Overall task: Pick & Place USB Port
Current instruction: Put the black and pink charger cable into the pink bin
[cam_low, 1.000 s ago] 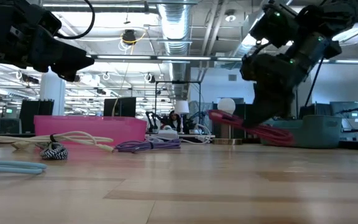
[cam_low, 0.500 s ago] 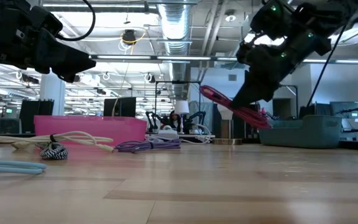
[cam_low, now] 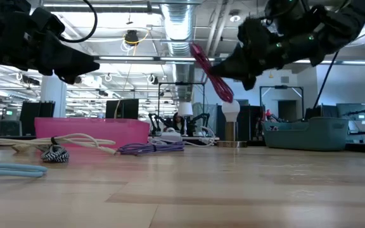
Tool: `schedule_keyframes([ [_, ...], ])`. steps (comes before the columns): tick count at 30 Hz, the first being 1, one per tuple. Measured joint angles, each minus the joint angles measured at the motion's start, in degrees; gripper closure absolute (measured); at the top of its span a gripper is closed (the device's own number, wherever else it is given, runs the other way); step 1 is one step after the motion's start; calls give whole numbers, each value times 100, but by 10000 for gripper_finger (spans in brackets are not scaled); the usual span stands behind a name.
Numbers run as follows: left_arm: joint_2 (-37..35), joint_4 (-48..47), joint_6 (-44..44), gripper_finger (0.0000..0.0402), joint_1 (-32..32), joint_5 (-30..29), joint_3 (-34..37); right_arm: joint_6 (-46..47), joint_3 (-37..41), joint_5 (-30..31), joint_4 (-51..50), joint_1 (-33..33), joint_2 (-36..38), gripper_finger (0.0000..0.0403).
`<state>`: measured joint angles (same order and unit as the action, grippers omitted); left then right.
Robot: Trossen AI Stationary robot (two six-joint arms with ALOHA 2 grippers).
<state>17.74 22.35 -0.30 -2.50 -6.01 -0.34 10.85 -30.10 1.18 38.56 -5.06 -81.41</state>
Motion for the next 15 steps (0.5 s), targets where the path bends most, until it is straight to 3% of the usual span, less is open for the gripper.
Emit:
schedule_keyframes([
  [8,40,183,0,253,2,-600,0,-165,-691,-27,334,273,-986,403],
  [15,268,630,-9,253,1,-580,0,-378,-1636,-836,356,48,-1927,403],
])
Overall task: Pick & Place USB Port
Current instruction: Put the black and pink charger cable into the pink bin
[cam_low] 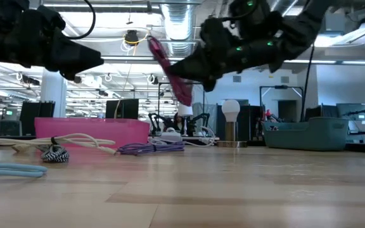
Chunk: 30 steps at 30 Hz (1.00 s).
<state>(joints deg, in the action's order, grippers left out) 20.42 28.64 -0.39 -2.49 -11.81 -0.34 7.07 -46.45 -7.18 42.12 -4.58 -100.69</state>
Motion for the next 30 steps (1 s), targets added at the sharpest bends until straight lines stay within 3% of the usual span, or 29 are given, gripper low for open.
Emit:
schedule_keyframes([
  [15,978,1243,-205,253,1,4,0,-15,-1534,-925,-160,-293,-1135,403],
  [30,1584,2218,-244,253,1,6,0,-168,-2197,-934,-762,-295,-1230,403],
])
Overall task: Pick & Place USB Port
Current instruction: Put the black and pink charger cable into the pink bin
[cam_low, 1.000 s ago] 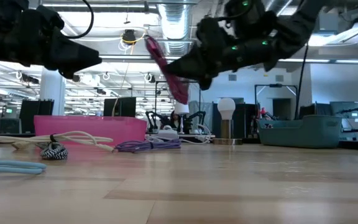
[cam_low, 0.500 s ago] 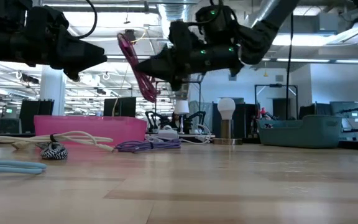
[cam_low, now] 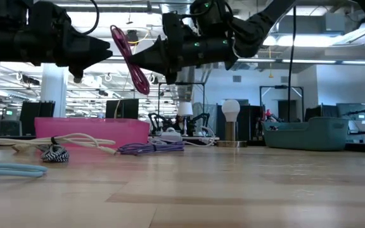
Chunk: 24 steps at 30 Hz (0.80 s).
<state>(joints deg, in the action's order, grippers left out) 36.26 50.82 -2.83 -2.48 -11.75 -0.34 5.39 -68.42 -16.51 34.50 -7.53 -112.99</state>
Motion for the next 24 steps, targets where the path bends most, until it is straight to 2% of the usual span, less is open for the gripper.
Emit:
schedule_keyframes([
  [6,246,23,-345,255,2,7,0,-1,0,2,-110,0,0,403],
  [11,573,54,-362,276,161,58,-212,-101,0,2,-213,2,0,403],
  [15,975,54,-356,293,362,399,-511,-101,0,2,-208,2,0,403],
  [24,1886,135,-366,293,686,475,-878,-88,3,35,-330,-7,0,403],
])
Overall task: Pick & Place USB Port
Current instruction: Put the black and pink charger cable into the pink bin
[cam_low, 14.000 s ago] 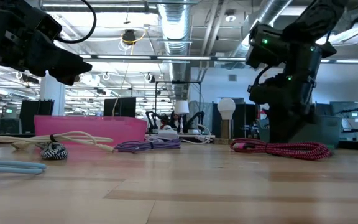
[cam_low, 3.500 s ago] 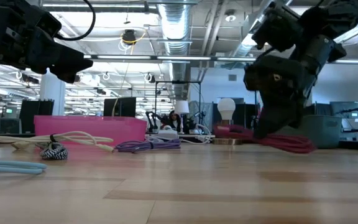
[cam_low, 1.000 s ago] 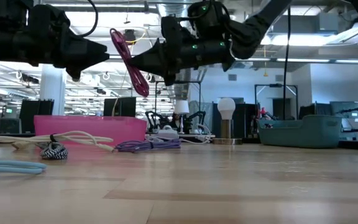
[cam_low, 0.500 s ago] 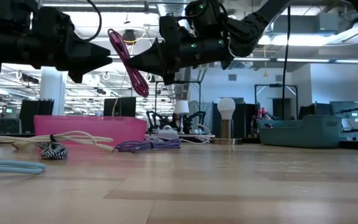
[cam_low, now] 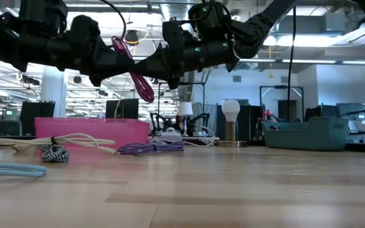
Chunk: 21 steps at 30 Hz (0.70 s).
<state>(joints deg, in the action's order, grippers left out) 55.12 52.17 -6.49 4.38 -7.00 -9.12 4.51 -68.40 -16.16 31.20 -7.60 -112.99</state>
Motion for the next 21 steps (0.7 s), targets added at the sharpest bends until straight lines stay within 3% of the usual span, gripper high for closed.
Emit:
schedule_keyframes([
  [11,200,234,18,308,13,56,-26,-2,6,-4,-60,0,0,402],
  [21,200,237,40,374,13,146,-26,-4,4,-11,-79,2,0,401],
])
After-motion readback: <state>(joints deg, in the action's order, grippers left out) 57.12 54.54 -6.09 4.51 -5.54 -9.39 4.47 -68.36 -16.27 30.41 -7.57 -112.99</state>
